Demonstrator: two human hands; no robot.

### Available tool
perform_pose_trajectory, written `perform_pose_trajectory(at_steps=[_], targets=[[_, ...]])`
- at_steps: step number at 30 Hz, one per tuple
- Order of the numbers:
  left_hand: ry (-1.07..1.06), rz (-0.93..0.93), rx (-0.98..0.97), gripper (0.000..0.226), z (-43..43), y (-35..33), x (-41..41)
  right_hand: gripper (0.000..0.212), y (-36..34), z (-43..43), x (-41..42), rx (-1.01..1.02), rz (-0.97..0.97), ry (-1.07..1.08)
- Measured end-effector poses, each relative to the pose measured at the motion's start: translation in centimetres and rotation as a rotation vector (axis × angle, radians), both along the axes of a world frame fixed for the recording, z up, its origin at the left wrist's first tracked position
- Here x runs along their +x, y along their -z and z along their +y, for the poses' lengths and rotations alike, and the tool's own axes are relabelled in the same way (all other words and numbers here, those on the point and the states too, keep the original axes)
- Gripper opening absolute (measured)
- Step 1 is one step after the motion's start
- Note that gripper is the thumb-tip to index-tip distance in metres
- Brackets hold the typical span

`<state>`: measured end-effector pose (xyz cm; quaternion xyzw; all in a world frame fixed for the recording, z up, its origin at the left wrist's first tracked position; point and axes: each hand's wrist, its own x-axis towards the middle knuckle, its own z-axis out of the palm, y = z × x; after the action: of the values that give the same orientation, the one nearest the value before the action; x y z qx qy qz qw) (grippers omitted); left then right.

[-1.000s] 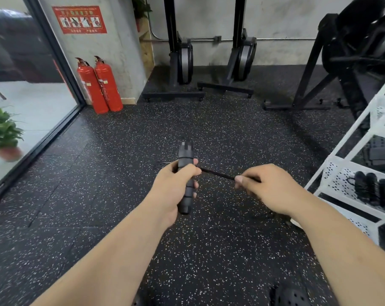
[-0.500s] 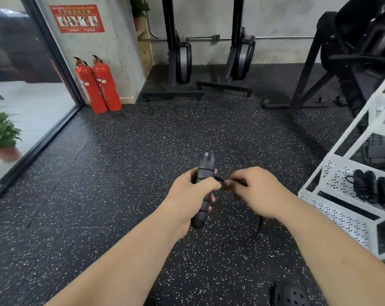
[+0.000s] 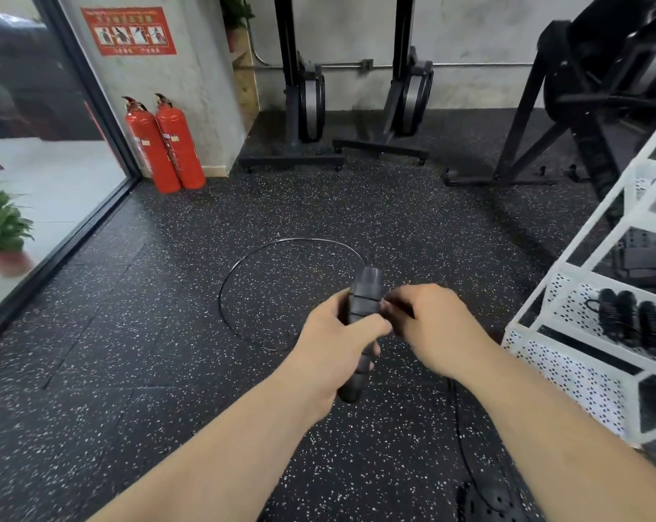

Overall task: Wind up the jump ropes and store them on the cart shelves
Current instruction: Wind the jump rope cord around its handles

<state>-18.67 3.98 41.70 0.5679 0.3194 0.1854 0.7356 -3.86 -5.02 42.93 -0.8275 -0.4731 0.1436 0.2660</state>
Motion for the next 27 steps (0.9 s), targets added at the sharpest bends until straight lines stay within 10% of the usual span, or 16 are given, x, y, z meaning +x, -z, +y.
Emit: perform_pose_trajectory(at_steps=[9,19,27], targets=[[-0.286,-0.052,-0.055,0.026,4.9,-0.9,-1.2,0.03,-1.3,-1.8,3.5,-0.048,-0.006,0.004],[0.047,-0.063,-0.09,0.022,-0.2,-0.2,0.0,0.015,0.0,0.1,0.4,0.044,-0.038,0.019],[-0.114,-0.084,-0.138,0.027,1.5,-0.5,-0.1,0.023,-0.2,-0.3,1.2,-0.017,-0.007,-0.055]])
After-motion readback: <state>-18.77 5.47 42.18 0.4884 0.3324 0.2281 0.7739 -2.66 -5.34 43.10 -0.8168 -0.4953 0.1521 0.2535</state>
